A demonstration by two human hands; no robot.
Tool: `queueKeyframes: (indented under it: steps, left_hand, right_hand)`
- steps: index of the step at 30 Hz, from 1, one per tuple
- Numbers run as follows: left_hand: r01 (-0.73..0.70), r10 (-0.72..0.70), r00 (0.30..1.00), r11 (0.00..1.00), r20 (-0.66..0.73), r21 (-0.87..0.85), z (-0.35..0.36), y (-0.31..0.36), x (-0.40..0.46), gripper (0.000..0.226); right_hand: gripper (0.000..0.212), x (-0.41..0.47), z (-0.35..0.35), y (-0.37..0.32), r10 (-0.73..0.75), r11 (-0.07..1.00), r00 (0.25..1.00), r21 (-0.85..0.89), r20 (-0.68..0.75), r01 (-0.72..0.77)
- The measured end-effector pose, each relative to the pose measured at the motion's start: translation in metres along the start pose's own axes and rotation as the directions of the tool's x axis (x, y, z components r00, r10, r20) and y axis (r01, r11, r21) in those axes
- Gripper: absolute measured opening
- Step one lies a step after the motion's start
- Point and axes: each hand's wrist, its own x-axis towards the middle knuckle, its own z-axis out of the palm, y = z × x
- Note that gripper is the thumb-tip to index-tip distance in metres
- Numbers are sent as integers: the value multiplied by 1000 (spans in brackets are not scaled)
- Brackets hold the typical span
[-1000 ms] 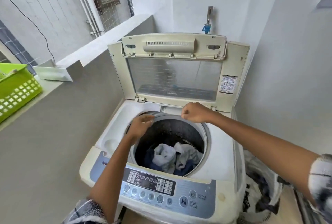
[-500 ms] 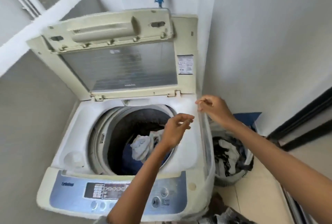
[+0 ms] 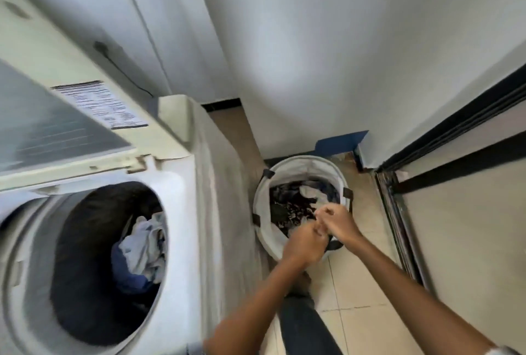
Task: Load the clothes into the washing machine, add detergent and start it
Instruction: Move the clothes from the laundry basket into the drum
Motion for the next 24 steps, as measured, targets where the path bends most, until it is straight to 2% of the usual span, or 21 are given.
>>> queueKeyframes:
  steps: [4,8,10,12,13,16,17,20,24]
  left_hand:
    - [163,-163,986,986,31,-15,37,-37,56,26]
    - [273,-273,962,962,14,-12,63,-92,118,28]
    - [306,-306,952,952,-15,-14,74,-120,150,26]
    - [320,-321,946,947,-41,-26,83,-145,178,25]
    - [322,-323,945,946,-53,-27,88,-157,191,25]
    - [316,-316,946,949,-75,-13,102,-185,223,25]
    - [316,-316,946,949,-73,-18,107,-193,232,25]
    - [304,-304,950,953,-67,-18,122,-212,252,24]
    - [279,-279,959,960,-49,-1,138,-234,264,24]
  right_hand:
    - [39,67,28,69,186,979,982,-84,27,-183]
    - [40,141,58,127,248,961,967,-144,55,-238]
    - [25,179,72,150,322,938,945,-157,61,-309]
    - [4,215,81,165,377,918,926,-140,9,-372]
    - [10,234,86,174,384,914,923,-127,-34,-385]
    - [51,287,95,192,403,889,898,-157,-178,-430]
    - [58,303,96,197,397,884,887,-164,-234,-438]
    - [60,349,95,205,311,876,860,-229,-404,-424]
    - [60,392,102,217,233,840,860,-352,-454,-414]
